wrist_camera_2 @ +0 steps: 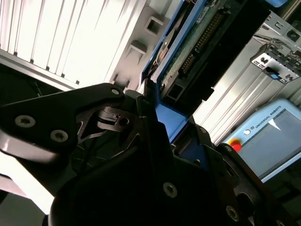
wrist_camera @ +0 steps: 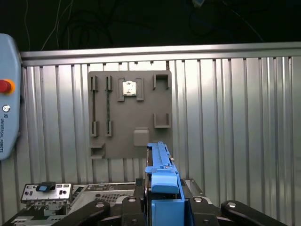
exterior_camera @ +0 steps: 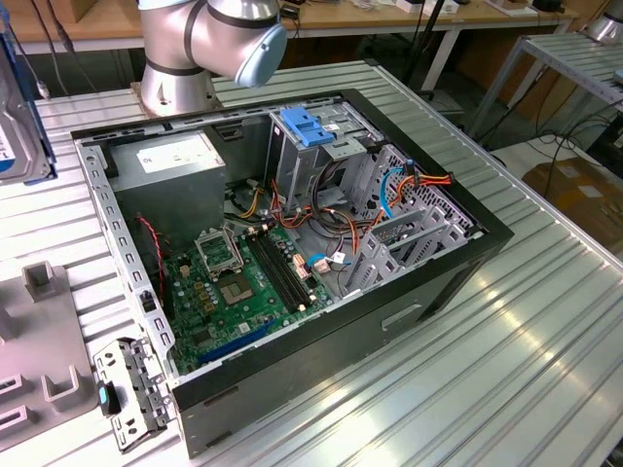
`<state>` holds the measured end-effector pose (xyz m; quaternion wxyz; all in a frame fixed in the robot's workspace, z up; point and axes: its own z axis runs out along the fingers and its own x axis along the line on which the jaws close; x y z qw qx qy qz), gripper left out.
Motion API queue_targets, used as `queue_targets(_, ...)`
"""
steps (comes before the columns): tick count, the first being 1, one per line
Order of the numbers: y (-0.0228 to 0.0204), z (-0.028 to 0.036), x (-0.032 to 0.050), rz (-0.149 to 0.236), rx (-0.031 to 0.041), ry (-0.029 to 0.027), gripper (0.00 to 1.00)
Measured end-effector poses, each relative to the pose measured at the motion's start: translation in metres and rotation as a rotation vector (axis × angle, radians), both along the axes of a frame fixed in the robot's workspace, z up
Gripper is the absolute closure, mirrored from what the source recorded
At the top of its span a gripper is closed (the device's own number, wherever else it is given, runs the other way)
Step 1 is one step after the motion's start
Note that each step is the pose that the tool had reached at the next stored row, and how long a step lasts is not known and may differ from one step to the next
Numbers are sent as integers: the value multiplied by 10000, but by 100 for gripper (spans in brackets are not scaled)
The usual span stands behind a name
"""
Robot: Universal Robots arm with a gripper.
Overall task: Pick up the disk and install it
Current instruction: 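Pick up the disk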
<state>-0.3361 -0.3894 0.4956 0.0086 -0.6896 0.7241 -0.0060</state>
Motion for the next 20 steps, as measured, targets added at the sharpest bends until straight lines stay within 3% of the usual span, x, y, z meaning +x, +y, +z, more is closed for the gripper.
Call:
queue_targets(12, -19, -6, 359, 1, -1, 0, 63)
queue_targets(20, -28, -10, 530, -2, -2, 1, 63)
